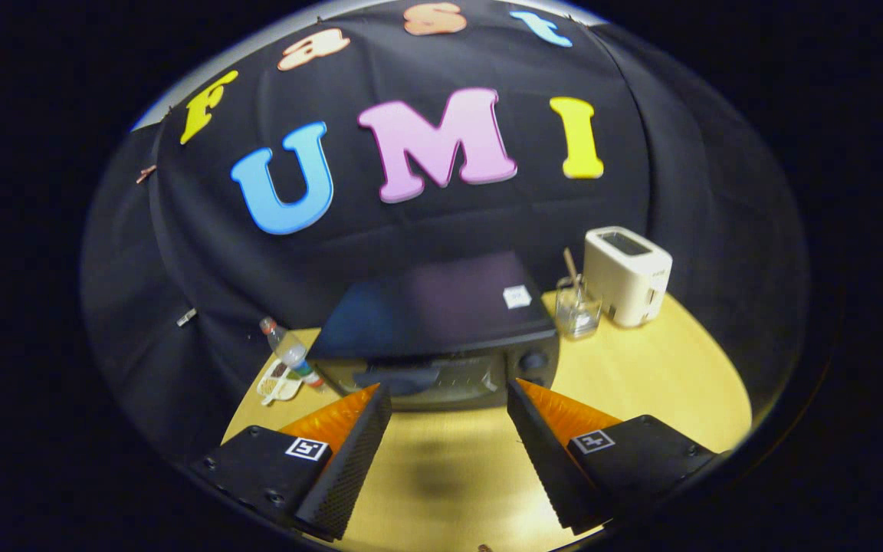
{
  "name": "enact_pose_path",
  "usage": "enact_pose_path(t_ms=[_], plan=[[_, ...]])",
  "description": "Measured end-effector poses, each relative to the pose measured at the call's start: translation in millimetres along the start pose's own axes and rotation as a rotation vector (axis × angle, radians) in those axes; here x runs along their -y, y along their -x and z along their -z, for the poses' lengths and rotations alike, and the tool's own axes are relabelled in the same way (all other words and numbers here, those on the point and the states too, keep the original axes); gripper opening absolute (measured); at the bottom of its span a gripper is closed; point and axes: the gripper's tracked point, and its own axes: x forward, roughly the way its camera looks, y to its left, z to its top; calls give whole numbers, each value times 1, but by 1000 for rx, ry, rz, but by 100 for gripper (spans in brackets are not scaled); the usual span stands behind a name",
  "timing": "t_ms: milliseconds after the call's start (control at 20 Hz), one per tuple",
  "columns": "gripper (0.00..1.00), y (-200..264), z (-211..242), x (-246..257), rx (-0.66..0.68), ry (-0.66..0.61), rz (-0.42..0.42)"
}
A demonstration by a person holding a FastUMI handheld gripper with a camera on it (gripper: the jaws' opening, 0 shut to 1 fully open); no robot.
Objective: Open the toaster oven, put the food inside, and close the toaster oven door.
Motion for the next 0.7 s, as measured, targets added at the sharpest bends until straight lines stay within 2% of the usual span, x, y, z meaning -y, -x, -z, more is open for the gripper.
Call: enact_pose_path(t_ms=[150, 250, 350, 550, 700], plan=[[99, 37, -103, 13, 207, 98, -23], [98, 64, -162, 24, 314, 105, -25], [98, 88, -200, 27, 384, 84, -39], [98, 128, -235, 38, 465, 84, -37], [97, 137, -232, 41, 453, 91, -37]])
